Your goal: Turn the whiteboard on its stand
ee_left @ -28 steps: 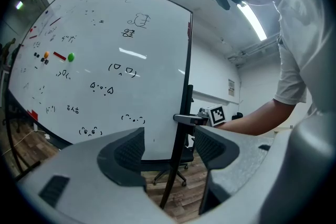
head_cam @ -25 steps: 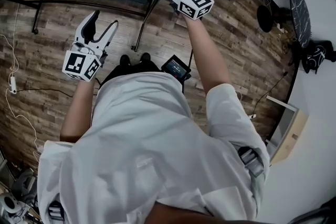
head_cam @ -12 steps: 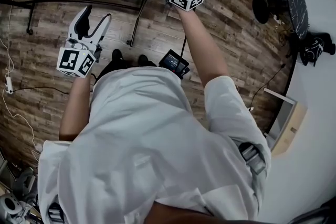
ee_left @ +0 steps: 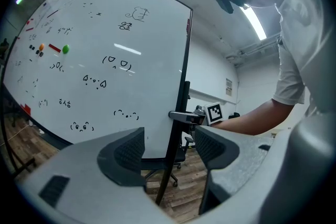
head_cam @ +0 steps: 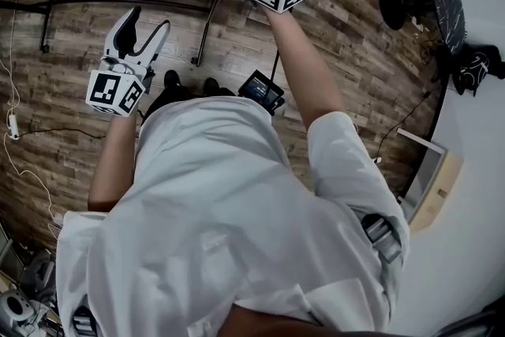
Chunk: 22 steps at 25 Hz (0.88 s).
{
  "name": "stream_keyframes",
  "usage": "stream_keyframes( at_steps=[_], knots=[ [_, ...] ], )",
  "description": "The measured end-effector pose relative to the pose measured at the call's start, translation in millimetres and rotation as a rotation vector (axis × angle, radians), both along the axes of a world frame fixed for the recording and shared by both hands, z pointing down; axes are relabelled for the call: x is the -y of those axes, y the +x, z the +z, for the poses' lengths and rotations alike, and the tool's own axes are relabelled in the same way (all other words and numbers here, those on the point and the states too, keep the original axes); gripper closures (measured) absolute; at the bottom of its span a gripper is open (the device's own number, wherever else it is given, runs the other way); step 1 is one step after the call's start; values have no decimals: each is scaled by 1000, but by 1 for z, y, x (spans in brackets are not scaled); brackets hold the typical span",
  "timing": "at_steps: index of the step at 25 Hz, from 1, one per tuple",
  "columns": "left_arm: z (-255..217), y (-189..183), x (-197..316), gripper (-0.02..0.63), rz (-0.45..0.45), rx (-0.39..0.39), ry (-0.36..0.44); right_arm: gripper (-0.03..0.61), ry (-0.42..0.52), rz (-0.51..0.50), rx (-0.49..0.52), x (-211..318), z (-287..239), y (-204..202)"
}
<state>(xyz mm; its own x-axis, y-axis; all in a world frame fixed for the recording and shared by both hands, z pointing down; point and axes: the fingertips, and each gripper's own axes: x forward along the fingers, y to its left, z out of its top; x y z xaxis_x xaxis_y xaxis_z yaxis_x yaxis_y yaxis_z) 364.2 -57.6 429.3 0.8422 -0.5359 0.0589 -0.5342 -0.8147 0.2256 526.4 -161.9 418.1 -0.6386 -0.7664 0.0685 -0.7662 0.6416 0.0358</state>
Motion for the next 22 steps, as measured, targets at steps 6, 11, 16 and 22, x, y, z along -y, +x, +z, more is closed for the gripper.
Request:
stream_keyframes(
  at_steps=[6, 11, 16, 22],
  knots=[
    [-2, 19, -10, 307, 17, 8, 9, 428, 2, -8, -1, -12, 0, 15],
    [-5, 32, -12, 307, 24, 9, 14, 426, -2, -9, -5, -18, 0, 25],
    [-4, 45, -17, 307, 30, 9, 8, 426, 2, -5, -4, -25, -1, 39],
    [1, 65, -25, 307, 50, 14, 2, 425, 3, 1, -4, -33, 1, 60]
  ],
)
